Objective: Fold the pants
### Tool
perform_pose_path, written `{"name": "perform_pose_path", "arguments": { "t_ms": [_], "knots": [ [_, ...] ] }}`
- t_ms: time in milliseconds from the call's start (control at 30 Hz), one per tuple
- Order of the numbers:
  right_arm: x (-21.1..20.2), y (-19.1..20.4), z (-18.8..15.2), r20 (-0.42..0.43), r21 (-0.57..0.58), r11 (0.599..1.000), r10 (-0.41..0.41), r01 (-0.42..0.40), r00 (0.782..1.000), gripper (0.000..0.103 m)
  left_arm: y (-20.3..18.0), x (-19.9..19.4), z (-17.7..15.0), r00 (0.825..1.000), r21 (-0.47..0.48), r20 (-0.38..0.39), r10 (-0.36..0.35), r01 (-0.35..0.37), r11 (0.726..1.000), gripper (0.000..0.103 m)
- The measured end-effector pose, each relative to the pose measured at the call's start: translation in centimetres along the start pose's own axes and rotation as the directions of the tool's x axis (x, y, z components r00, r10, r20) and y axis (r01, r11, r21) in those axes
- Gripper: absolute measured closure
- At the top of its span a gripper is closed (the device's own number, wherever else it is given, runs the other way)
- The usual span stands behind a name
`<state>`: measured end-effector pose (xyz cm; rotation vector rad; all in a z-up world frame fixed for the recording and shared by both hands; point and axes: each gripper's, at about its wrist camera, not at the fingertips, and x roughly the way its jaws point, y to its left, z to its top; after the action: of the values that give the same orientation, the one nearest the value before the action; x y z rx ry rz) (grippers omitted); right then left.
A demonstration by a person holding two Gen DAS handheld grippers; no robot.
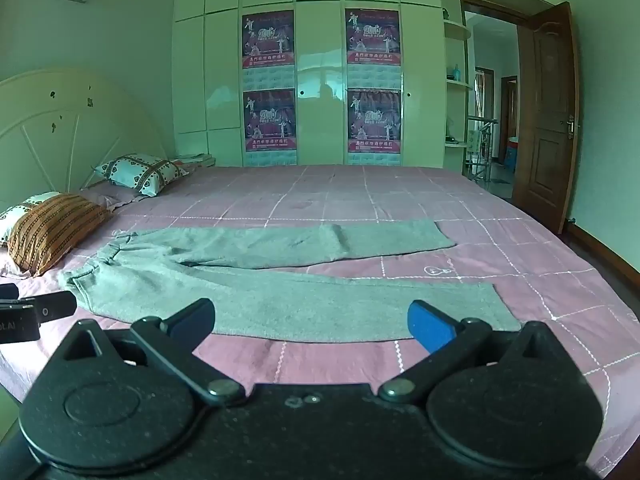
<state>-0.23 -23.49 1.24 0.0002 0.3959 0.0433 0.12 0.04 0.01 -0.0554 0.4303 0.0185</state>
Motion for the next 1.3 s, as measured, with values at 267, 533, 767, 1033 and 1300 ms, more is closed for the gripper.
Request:
{"name": "perform_pose_path", "arguments": {
  "t_ms": [267,533,767,1033,1300],
  "knots": [
    [-0.3,0.0,0.2,0.000,-0.001,1.000,-0.001,0.001,1.000,0.006,-0.3,0.1,0.0,1.000,0.010,0.018,-0.018,0.017,1.000,0.000],
    [-0.5,0.1,0.5,0.006,-0.006,1.000,-0.014,0.014,1.000,0.006,-0.9,-1.0,0.1,0.999,0.026,0.038,-0.024,0.023,0.999,0.000],
    [-0.6,-0.4,0.7,0.016,0.012,1.000,-0.027,0.027,1.000,0.006,-0.9,-1.2,0.7,0.999,0.024,0.044,-0.025,0.024,0.999,0.000],
    [-0.6,-0.4,0.5,0.019,0.009,1.000,-0.025,0.024,1.000,0.006,-0.9,-1.2,0.9,0.999,0.023,0.046,-0.026,0.024,0.999,0.000],
    [-0.6,-0.4,0.7,0.020,0.007,1.000,-0.025,0.025,1.000,0.006,-0.9,-1.5,0.9,0.998,0.022,0.051,-0.028,0.027,0.999,0.000]
  ]
}}
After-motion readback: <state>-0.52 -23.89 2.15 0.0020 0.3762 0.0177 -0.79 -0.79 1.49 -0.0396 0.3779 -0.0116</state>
